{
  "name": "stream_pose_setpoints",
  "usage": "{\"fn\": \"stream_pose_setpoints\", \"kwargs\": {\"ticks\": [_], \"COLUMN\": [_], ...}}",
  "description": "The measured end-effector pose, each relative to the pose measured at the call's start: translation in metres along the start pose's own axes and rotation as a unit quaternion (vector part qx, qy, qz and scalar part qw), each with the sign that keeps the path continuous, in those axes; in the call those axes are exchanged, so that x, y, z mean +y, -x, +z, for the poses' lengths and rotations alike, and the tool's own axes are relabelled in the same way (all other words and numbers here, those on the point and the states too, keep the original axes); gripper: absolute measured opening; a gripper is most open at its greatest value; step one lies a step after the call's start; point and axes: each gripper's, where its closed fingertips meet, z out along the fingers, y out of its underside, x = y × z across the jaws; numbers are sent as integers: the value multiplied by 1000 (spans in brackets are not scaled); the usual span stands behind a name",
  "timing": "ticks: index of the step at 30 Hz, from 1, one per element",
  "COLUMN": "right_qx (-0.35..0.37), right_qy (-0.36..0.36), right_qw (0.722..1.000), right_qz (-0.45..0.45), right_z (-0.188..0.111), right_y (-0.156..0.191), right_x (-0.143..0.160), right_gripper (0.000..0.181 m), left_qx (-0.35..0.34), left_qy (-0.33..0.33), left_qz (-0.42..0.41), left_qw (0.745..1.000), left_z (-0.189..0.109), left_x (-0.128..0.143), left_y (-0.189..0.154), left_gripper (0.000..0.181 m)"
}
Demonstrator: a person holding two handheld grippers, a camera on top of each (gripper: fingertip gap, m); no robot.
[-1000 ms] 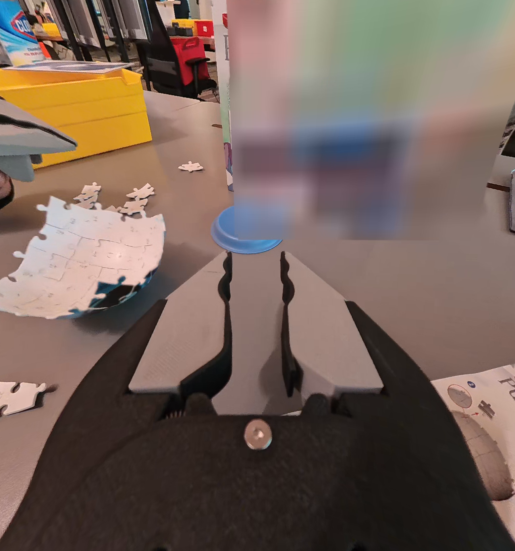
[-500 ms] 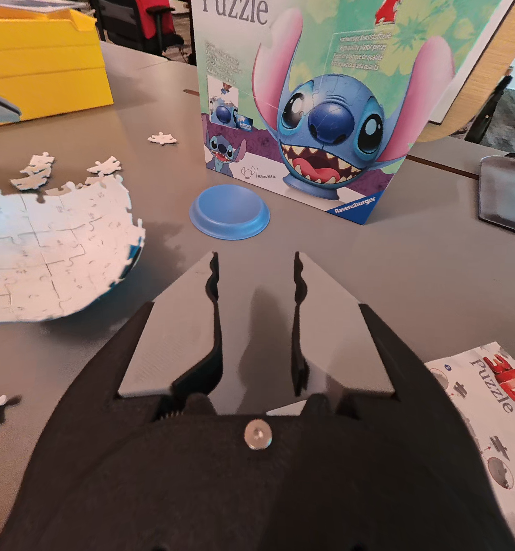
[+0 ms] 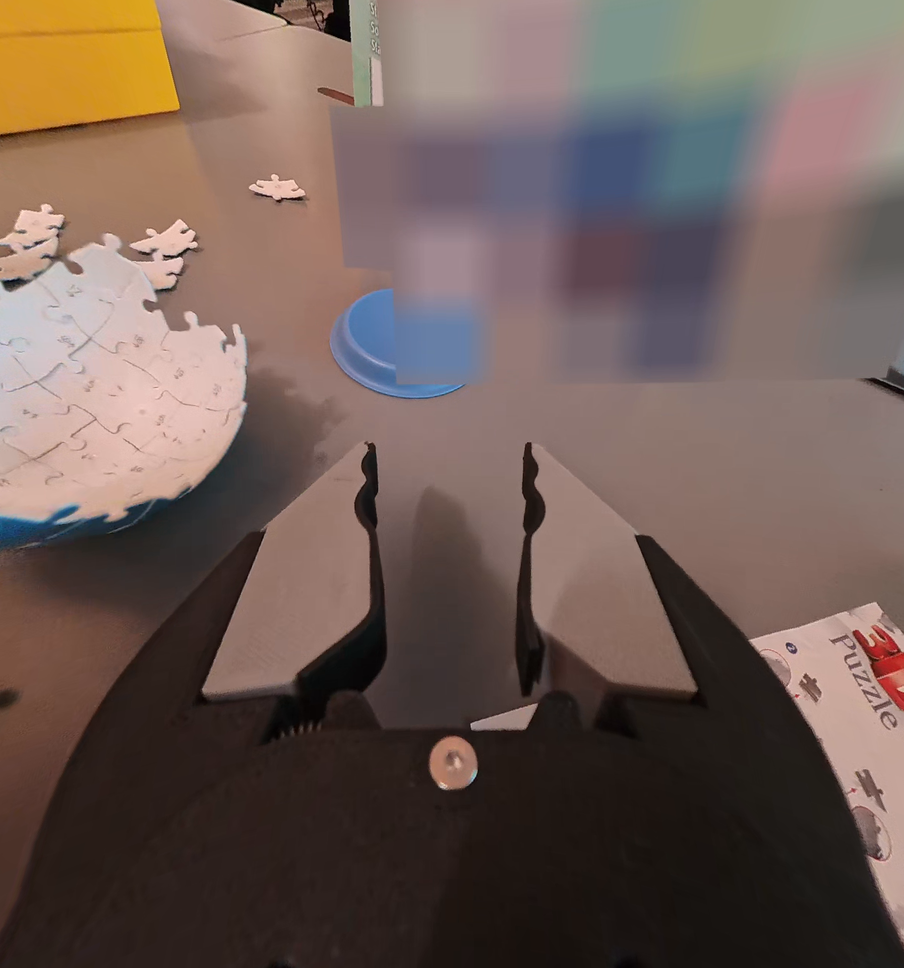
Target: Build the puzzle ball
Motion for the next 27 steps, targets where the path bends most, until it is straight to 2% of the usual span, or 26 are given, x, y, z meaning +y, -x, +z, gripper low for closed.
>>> {"fn": "stream_pose_setpoints", "kwargs": {"ticks": [11, 14, 16, 22, 27], "right_qx": [18, 13, 2, -57, -85], "right_qy": [1, 0, -8, -83, -108], "right_qw": [999, 999, 1000, 994, 989], "right_qz": [-33, -30, -20, 43, 63], "right_z": [0, 0, -2, -18, -26], "right_y": [3, 3, 4, 6, 9], "right_x": [0, 0, -2, -19, -24], "right_gripper": [51, 51, 51, 48, 46], "left_qx": [10, 37, 60, 82, 86], "left_qy": [11, 4, -9, -50, -47], "left_qz": [36, 36, 42, 101, 132], "left_qw": [999, 999, 997, 990, 986], "left_z": [1, -1, -5, -16, -14], "left_x": [1, -3, -7, -19, -15], "left_y": [-15, -25, -33, -48, -57], "left_gripper": [3, 11, 16, 16, 18]}}
